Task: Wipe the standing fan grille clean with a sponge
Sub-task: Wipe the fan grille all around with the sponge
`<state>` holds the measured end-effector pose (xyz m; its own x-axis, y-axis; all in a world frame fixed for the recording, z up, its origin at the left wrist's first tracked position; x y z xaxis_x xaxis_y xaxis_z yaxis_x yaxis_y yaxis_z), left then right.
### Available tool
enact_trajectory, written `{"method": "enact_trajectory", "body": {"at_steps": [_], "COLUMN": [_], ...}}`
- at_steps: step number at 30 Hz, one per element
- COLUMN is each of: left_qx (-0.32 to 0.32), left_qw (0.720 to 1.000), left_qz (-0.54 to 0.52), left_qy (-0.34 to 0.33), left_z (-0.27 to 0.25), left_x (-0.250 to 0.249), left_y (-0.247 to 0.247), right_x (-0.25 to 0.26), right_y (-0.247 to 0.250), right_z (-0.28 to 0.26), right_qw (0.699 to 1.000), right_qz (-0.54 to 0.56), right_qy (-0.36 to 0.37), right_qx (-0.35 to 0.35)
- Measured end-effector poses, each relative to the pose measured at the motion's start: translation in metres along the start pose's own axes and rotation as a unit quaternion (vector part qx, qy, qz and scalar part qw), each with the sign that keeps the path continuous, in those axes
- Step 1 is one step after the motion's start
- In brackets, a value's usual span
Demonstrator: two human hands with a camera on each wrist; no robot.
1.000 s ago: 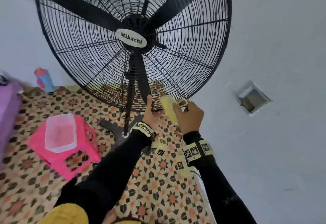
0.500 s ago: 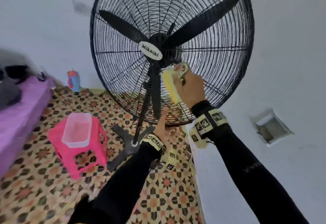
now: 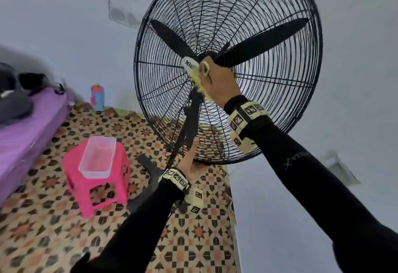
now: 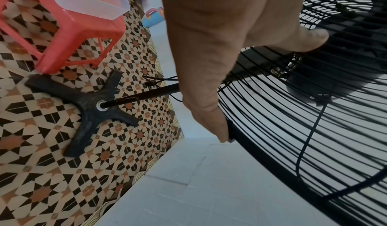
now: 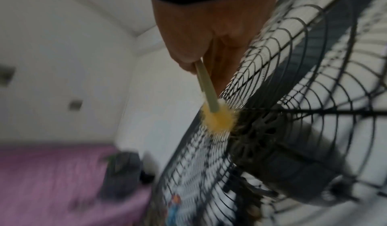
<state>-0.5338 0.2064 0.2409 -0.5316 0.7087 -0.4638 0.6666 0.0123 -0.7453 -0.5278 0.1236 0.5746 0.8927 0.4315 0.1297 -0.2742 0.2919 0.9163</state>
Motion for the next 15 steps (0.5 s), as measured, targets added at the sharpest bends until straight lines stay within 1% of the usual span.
{"method": "enact_trajectory", "body": {"at_steps": [1, 3, 5, 6, 8, 9, 10, 12, 15], "left_qx": [0.007, 0.019, 0.015, 0.022, 0.030, 0.026, 0.030, 0.026, 0.027], "left_qw": [1.000, 1.000, 0.999, 1.000, 0.999, 0.999, 0.999, 0.998, 0.998], "left_qz": [-0.010, 0.006, 0.030, 0.012, 0.014, 0.027, 0.031, 0.051, 0.058], "left_qy": [0.002, 0.016, 0.013, 0.012, 0.009, 0.003, 0.000, -0.005, 0.000], "left_z": [0.007, 0.010, 0.013, 0.017, 0.018, 0.017, 0.019, 0.022, 0.023], "left_x": [0.002, 0.004, 0.002, 0.003, 0.003, 0.004, 0.006, 0.009, 0.008], "left_y": [0.002, 0.002, 0.004, 0.003, 0.000, -0.002, -0.004, -0.004, -0.003], "right_x": [0.002, 0.001, -0.002, -0.005, -0.009, -0.010, -0.010, -0.010, -0.017], "right_y": [-0.006, -0.018, -0.025, -0.022, -0.009, -0.003, 0.000, -0.005, -0.022], "right_z": [-0.006, -0.022, -0.031, -0.031, -0.022, -0.018, -0.016, -0.019, -0.029], "right_qw": [0.999, 0.993, 0.987, 0.988, 0.995, 0.997, 0.998, 0.996, 0.984], "right_qz": [-0.028, -0.068, -0.063, -0.042, 0.009, 0.020, 0.017, -0.012, -0.076], "right_qy": [0.012, 0.018, 0.010, 0.004, -0.004, -0.004, -0.002, -0.002, -0.022], "right_qx": [0.034, 0.094, 0.145, 0.149, 0.104, 0.076, 0.064, 0.085, 0.161]}}
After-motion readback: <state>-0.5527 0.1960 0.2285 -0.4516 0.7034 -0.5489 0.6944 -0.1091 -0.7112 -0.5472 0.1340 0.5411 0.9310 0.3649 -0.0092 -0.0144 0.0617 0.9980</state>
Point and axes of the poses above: each hand's wrist, its own z-axis towards the middle knuckle, its own y-axis out of the back of the hand, x = y × z, the point moved 8 cm from there along z, towards the middle knuckle, and after that the axes turned 5 degrees about x, right-handed, at the moved point
